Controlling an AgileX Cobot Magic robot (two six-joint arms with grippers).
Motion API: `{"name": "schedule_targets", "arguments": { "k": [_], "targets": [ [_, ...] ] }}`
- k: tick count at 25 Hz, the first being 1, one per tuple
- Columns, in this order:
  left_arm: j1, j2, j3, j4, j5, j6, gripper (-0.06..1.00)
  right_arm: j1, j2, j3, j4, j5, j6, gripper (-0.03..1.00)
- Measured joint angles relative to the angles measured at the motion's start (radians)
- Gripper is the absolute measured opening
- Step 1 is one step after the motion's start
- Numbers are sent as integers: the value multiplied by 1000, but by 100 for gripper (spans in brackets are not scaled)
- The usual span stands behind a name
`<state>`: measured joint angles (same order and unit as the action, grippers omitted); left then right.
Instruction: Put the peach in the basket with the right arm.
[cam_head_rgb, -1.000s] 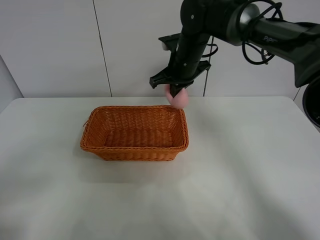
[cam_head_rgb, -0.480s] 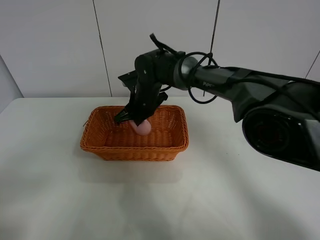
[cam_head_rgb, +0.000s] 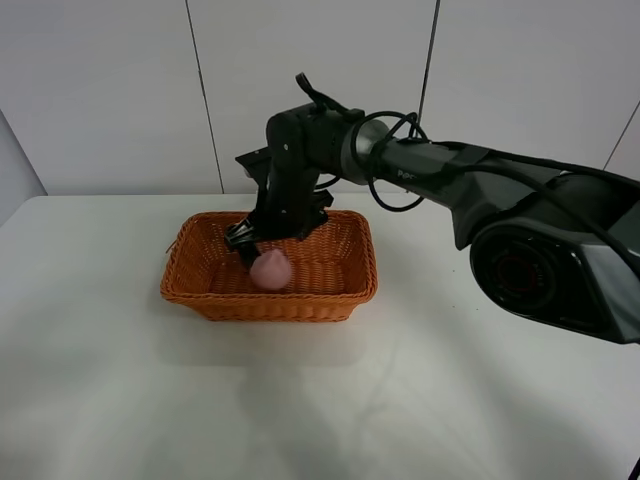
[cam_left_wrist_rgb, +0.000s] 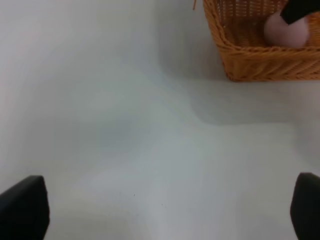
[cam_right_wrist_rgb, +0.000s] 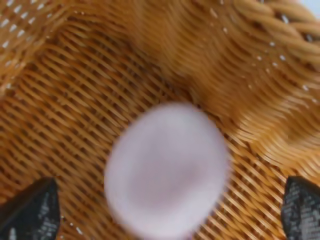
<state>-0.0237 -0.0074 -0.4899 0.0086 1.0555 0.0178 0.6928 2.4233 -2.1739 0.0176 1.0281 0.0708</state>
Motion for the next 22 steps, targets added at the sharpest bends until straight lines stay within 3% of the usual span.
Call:
{"name": "schedule_targets", "arguments": {
  "k": [5,8,13,18,22],
  "targets": [
    [0,0,0,0,0,0,99,0,0,-211,-7,153,0,69],
    [0,0,0,0,0,0,99,-1,-2,-292,-18,176,2,69],
    [0,0,0,0,0,0,99,-31,-2,-303,-11,189,12,69],
    [0,0,0,0,0,0,99,-121,-2,-303,-8,191,12,70],
    [0,0,0,0,0,0,99,-250,-2,-303,-18,191,12,70]
  ]
}}
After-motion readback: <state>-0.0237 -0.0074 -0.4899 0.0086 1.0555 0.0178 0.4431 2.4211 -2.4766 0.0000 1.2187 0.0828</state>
